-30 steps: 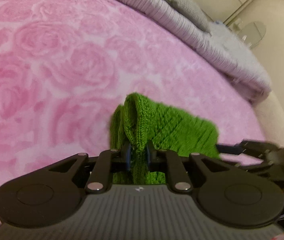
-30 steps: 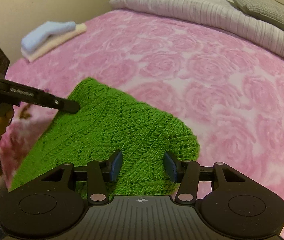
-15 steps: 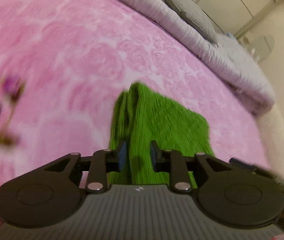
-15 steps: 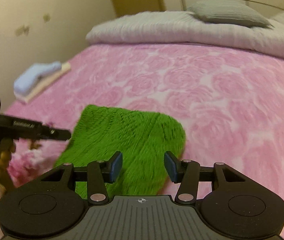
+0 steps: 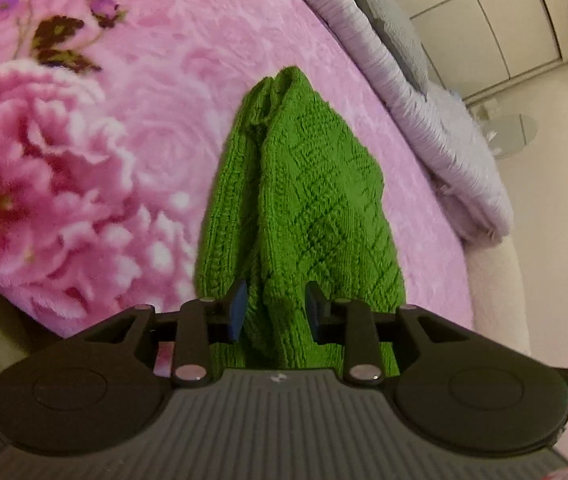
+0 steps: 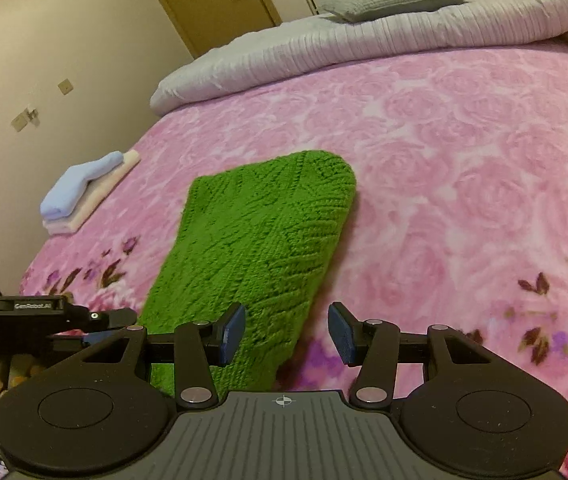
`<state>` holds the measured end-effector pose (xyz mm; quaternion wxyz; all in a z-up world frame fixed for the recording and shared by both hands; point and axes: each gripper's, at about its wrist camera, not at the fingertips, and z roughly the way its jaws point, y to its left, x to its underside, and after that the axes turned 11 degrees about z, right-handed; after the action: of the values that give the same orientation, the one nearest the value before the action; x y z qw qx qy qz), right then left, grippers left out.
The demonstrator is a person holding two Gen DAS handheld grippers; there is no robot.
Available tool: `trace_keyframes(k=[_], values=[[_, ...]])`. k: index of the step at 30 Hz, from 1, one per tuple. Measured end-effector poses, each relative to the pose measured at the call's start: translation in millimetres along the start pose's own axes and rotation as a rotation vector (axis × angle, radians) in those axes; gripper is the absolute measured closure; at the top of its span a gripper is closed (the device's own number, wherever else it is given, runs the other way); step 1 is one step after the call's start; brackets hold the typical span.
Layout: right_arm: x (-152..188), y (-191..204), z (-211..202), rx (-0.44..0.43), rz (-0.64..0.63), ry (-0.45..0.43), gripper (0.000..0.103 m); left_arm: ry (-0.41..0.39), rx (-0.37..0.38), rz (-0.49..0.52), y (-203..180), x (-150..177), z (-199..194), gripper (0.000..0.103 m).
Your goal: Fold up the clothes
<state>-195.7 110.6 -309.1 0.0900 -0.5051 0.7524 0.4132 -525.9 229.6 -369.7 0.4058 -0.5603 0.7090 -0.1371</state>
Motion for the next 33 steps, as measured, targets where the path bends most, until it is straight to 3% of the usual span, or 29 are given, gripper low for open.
trace_keyframes(k=[8, 10, 12, 15, 18, 22, 25, 28, 33], values=[[6, 8, 13, 0.008, -0.028, 0.021, 0.053, 0.065, 0.073, -0.042, -4, 28, 16, 0.079], [8, 10, 19, 0.013, -0.039, 0.03, 0.053, 0.03, 0.097, -0.021, -7, 28, 17, 0.098], [10, 14, 22, 0.024, -0.051, 0.032, 0.053, -0.021, 0.109, 0.06, -17, 26, 3, 0.098], [12, 21, 18, 0.034, -0.08, 0.034, 0.053, -0.1, 0.102, 0.187, -31, 24, -33, 0.099], [15, 28, 19, 0.029, -0.107, 0.048, 0.053, -0.108, 0.053, 0.212, -25, 32, -47, 0.099], [26, 31, 40, 0.061, -0.134, 0.12, 0.053, -0.039, -0.056, 0.182, 1, 46, -10, 0.098], [34, 22, 55, 0.082, -0.129, 0.146, 0.053, -0.03, -0.054, 0.156, 1, 49, 2, 0.098], [27, 18, 41, 0.069, -0.098, 0.139, 0.053, -0.018, -0.049, 0.195, -6, 46, -4, 0.098], [7, 26, 19, 0.034, -0.122, 0.023, 0.053, -0.004, -0.031, 0.2, -16, 37, -19, 0.097]])
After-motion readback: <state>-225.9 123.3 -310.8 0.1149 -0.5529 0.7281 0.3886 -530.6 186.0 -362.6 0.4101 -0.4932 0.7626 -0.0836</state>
